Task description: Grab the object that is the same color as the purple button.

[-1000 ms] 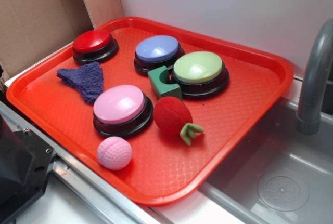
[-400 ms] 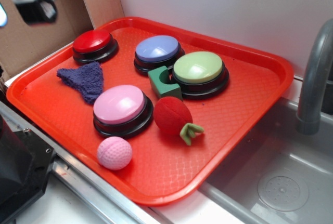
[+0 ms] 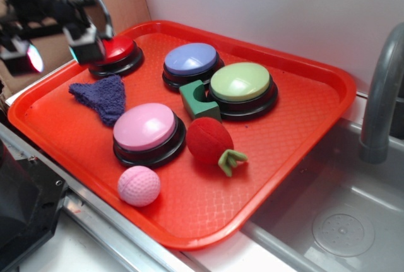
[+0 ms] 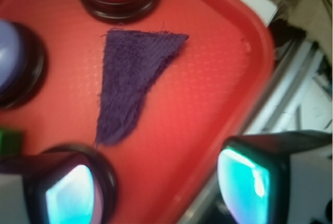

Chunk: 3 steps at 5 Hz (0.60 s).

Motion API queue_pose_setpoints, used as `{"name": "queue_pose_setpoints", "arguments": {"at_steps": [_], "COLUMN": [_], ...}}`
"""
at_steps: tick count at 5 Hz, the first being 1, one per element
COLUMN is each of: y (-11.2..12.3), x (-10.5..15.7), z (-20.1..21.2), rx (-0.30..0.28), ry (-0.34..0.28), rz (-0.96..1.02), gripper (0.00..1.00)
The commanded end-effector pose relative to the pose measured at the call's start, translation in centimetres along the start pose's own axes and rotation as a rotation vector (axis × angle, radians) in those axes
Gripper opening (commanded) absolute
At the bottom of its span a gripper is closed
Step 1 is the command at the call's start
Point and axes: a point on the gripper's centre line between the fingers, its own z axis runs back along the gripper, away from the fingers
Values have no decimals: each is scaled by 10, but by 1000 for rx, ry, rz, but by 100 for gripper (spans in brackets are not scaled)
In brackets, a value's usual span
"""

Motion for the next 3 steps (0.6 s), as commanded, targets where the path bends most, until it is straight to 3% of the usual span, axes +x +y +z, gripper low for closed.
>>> {"name": "queue_pose_setpoints", "arguments": {"at_steps": [1, 3], "y": [-17, -12], "x": [23, 28], "z": [-41, -67], "rx": [-57, -86], "ry": [-27, -42], "rz": [145, 153], "gripper": [100, 100]}}
